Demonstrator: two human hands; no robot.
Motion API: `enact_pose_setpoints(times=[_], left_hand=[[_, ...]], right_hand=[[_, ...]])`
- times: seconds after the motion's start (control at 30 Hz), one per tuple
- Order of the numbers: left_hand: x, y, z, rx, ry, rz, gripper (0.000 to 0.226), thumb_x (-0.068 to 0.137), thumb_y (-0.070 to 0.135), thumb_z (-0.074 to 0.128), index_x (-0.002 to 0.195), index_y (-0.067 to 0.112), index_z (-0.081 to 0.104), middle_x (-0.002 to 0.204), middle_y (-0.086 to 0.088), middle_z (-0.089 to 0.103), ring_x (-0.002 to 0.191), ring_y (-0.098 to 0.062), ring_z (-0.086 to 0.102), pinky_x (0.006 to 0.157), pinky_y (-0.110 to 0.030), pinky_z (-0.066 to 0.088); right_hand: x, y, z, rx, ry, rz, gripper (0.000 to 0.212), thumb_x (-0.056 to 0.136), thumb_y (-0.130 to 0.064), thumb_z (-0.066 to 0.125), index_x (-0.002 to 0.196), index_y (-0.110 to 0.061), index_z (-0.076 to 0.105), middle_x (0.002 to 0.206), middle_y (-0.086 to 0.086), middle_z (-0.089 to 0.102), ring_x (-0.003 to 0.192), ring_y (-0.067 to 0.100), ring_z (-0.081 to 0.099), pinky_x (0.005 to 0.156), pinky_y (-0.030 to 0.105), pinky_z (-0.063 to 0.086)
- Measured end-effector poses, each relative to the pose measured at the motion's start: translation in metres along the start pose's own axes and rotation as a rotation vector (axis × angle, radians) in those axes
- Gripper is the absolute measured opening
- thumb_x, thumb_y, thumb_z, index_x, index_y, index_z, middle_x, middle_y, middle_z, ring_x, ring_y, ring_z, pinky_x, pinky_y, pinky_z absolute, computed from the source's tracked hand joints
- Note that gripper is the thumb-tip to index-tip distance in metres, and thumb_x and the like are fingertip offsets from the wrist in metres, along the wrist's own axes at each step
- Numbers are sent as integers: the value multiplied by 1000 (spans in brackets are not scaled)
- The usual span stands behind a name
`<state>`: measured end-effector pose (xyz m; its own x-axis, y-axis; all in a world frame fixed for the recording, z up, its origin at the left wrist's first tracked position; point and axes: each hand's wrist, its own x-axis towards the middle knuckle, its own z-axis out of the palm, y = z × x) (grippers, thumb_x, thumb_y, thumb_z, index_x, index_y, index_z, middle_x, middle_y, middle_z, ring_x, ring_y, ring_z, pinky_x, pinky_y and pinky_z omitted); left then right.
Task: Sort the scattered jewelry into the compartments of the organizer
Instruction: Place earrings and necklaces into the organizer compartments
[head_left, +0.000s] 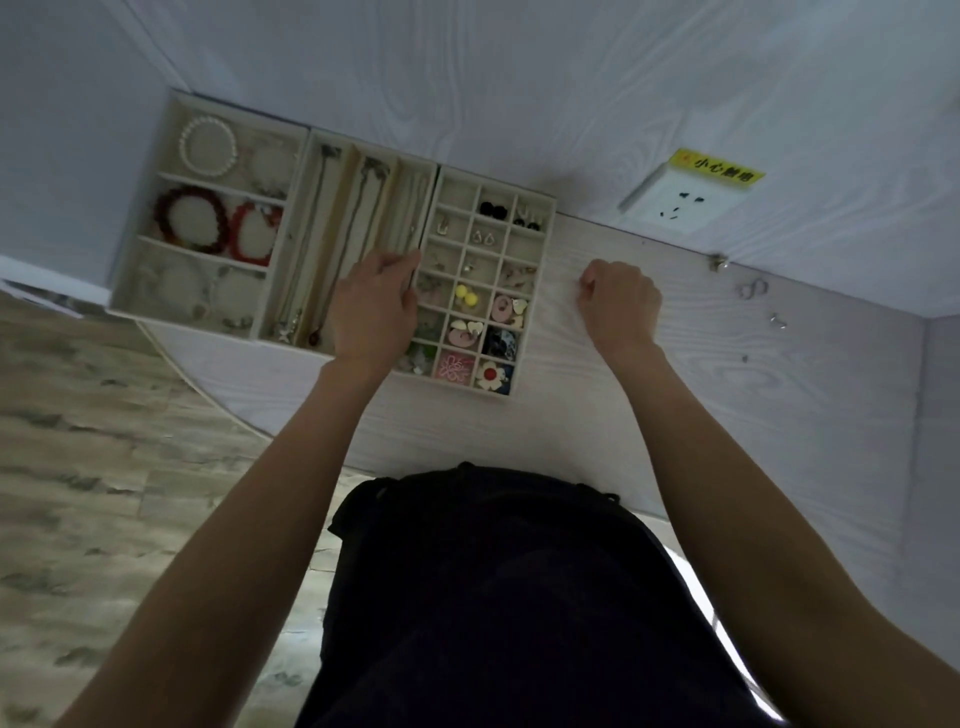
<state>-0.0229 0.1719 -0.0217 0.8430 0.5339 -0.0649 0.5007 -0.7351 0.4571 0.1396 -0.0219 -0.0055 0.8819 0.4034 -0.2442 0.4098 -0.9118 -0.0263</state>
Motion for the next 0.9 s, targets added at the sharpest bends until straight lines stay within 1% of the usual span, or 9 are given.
enact_pose_setpoints(times=[0.1,0.23,0.3,0.43,0.5,0.57,0.7,0.8,0.9], left_hand=[[0,0,-1,11,-11,2,39,92,15,53,131,15,55,117,-13,59,98,-32,57,82,-42,46],[0,-2,-1,-4,-20,11,39,93,16,52,132,16,54,119,-11,58,97,-32,56,82,-43,47],[0,-3,-1,-14,-21,13,39,93,16,52,132,17,54,119,-10,58,98,-31,56,83,-43,46],[-2,-4,-1,-67,1,26,37,92,14,54,129,18,56,116,-9,59,100,-31,54,81,-44,48],[-2,-4,0,-70,26,33,36,90,14,57,126,18,58,113,-8,60,99,-31,54,79,-42,48],[-1,-6,-1,-74,36,61,37,88,14,60,124,17,60,110,-9,61,98,-32,54,79,-43,47],[5,-22,-3,-95,68,173,37,83,23,60,119,15,63,102,-9,64,96,-33,55,82,-43,44],[11,-30,-2,-66,82,219,41,81,35,51,114,17,65,101,-6,64,99,-32,53,83,-40,42],[18,-31,-3,-80,101,227,41,79,36,51,112,18,66,107,-7,63,107,-28,45,86,-42,44]], right_hand=[[-1,-1,-7,64,56,-20,20,97,-14,44,101,-13,63,93,11,67,81,30,62,65,32,43],[-4,-26,-18,651,133,-31,6,91,-16,56,88,-18,61,78,1,70,68,15,68,70,35,55],[-1,-46,-23,761,113,-95,3,89,-18,59,89,-17,61,79,-1,71,69,13,68,72,36,56],[9,-83,-25,722,23,-218,9,89,-20,61,95,-14,65,91,-2,68,82,9,62,75,17,47],[12,-96,-23,701,-17,-270,9,88,-18,62,93,-12,67,88,-5,64,78,5,55,69,4,37],[12,-101,-18,705,-11,-302,6,86,-16,65,89,-13,68,83,-9,62,73,-1,52,67,1,35],[12,-107,-4,658,42,-295,6,84,-17,66,89,-19,70,83,-8,68,77,1,60,71,5,43],[15,-111,0,528,73,-329,8,84,-20,65,89,-21,70,85,-6,69,80,8,62,71,24,50],[15,-114,1,454,100,-344,7,80,-21,67,85,-19,71,90,2,63,88,19,57,66,25,37]])
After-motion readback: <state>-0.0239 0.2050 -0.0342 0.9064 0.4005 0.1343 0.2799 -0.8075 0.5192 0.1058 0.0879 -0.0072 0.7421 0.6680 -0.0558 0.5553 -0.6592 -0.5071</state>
